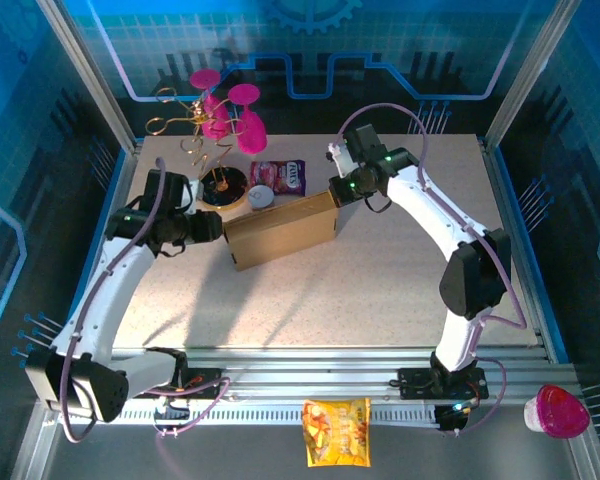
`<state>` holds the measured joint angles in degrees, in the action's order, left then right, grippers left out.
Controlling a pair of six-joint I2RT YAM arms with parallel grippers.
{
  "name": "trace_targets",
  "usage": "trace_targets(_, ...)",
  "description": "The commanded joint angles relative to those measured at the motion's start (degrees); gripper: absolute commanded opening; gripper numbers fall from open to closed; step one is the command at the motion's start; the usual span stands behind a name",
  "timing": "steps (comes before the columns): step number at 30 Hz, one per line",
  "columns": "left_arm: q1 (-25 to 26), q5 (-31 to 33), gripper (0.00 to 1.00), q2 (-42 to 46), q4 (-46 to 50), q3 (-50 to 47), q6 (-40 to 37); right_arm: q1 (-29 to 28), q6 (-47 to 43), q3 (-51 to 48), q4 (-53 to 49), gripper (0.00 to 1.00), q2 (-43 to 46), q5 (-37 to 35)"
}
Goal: Fold the paper box
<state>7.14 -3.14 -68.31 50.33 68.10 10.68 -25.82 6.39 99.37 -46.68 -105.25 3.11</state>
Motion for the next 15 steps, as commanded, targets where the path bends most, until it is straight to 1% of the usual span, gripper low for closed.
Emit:
trace_targets(1,0.95,0.97,0.47,-1.79,-1.79,-0.31,-4.14,0.15,-0.59,1.53,-2.52,0.0,-1.32,1.59)
trace_targets(8,1.3,0.86,0.42,-3.72,-3.14,-1.01,-4.29,0.38,-0.66,1.64,-2.68,0.0,-1.33,2.08)
trace_targets(13,1.39,0.93,0.33,-6.11,-3.83,-0.48,-3.92,0.43,-0.57,1.53,-2.72,0.0,-1.37,2.17)
trace_targets(15,1.48,1.02,0.26,-6.82,-3.74,-0.22,-3.37,0.42,-0.43,1.61,-2.71,0.0,-1.37,2.24)
